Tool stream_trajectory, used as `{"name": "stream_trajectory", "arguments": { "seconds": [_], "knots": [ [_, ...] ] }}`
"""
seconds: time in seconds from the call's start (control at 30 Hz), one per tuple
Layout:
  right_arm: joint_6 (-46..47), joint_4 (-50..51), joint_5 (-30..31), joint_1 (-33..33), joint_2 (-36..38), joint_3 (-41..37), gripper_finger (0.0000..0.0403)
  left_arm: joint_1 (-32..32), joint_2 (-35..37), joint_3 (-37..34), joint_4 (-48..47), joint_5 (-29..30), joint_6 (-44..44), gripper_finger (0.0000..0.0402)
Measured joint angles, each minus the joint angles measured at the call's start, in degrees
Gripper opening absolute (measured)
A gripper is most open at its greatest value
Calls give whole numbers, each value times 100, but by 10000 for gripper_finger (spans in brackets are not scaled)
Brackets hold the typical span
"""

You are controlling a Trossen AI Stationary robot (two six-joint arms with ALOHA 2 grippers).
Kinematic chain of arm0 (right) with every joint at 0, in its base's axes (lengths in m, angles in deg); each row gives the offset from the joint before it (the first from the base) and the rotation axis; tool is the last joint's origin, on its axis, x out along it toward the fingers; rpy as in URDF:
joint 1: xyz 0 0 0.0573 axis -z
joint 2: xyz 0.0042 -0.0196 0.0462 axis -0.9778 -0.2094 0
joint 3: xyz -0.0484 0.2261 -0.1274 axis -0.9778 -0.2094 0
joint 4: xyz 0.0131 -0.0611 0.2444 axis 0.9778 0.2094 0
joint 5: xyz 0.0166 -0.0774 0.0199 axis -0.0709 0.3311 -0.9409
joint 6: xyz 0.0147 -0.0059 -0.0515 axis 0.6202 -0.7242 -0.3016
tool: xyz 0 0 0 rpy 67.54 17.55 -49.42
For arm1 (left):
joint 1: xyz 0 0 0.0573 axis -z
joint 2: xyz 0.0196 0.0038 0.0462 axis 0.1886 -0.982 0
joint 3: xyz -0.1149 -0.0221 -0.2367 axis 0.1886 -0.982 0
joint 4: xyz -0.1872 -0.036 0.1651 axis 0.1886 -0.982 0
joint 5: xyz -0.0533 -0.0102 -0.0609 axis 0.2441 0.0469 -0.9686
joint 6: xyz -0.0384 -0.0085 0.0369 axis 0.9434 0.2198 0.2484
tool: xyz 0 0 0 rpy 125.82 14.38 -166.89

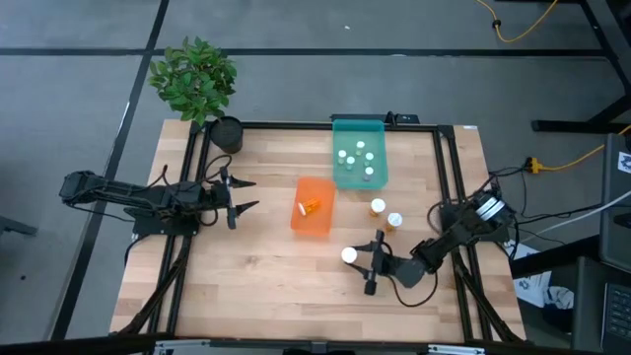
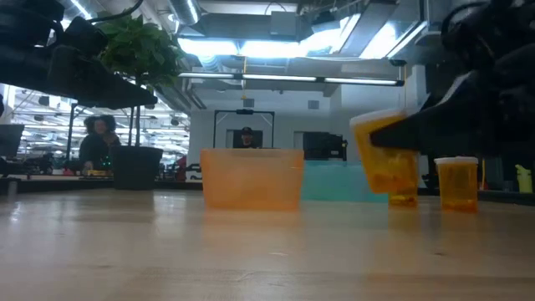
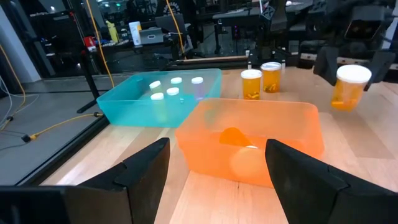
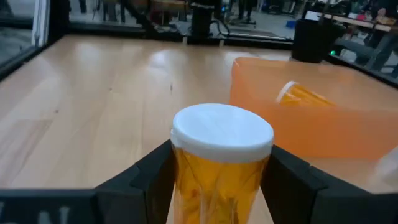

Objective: Pick and place medicine bottles into bin by pill shape (circle, oval)
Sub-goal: Remove the orange capsule bottle from the orange bin

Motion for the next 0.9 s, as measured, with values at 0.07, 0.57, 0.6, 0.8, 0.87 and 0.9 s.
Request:
{"name": "stream_trajectory", "arguments": {
  "seconds": [0.07,0.57,0.6,0.8,0.87,0.9],
  "knots": [
    [112,-486,31,45,-241,-57,204,1,2,0,-1,-2,2,257],
    [681,-1152,373,127,-1005,-32,204,1,0,-1,-1,-1,2,257],
    [678,-1159,375,125,-1005,-32,204,1,1,-1,0,-1,2,257],
    [681,-1160,370,148,-1005,-32,204,2,0,-1,0,0,-1,257],
    [697,-1160,368,151,-1005,-32,204,1,1,-1,0,-1,2,257],
    [698,-1160,365,151,-1005,-32,204,0,0,1,0,-1,2,257]
  ]
}}
